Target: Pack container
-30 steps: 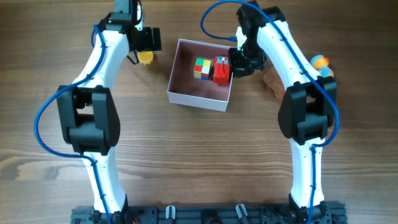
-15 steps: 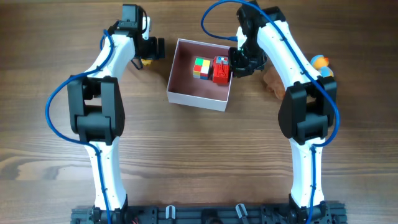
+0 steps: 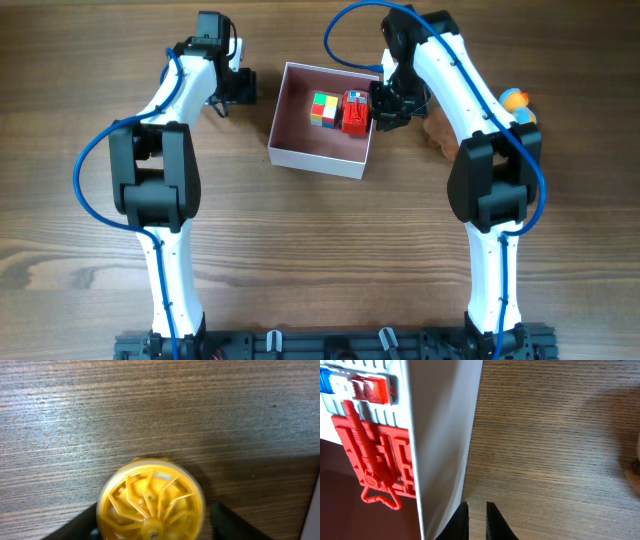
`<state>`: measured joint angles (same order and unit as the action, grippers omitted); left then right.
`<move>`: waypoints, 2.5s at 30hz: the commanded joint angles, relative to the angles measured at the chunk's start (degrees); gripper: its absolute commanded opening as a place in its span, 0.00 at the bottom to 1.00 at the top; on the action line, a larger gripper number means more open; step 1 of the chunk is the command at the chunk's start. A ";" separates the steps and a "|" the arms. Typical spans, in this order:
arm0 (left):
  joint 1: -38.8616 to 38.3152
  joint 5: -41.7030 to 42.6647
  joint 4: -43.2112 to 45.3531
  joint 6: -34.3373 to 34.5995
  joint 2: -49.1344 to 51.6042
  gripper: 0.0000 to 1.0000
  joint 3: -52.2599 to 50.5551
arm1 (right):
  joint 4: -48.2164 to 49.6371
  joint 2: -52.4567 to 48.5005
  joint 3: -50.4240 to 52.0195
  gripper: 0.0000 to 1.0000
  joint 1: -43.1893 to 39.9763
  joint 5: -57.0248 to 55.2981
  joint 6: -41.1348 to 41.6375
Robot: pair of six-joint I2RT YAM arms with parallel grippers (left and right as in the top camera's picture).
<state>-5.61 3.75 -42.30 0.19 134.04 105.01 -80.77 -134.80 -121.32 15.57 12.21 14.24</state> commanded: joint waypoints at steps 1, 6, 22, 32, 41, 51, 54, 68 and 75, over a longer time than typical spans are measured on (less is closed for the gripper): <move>0.11 1.09 -0.96 0.22 0.96 0.59 0.00 | -0.22 -0.33 -0.09 0.09 0.15 0.74 0.74; 0.11 -0.81 0.28 0.22 0.96 0.57 0.02 | -0.55 -0.33 -0.09 0.09 0.15 0.74 0.74; 0.11 -0.81 4.85 0.22 0.96 0.53 0.00 | -2.36 -0.31 -0.09 0.09 0.15 0.70 0.50; 0.09 -0.81 1.31 0.22 -4.87 0.33 0.02 | -1.88 0.79 -0.31 0.04 -0.50 -4.46 2.75; -9.75 -0.79 -5.38 -0.02 -26.67 0.04 0.02 | -1.77 19.80 -0.31 0.06 -9.09 -7.96 2.23; -20.26 -1.70 -7.21 -2.80 -15.87 0.04 0.00 | -1.97 26.16 -0.17 0.10 -11.15 -7.93 2.29; -18.99 -2.34 -6.27 -2.78 -10.19 0.04 0.00 | -2.19 26.16 -0.17 0.10 -11.15 -7.93 2.25; -15.19 -1.64 -4.00 -2.78 -7.45 0.66 0.00 | -2.64 26.16 -0.17 0.11 -11.15 -7.93 2.23; -16.55 -1.66 -5.09 -2.75 -7.45 0.59 0.00 | -2.78 26.16 -0.17 0.11 -11.15 -7.93 2.21</move>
<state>-21.71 1.98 -46.39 -1.91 126.28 104.97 -83.35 -109.49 -121.23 4.56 5.45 16.60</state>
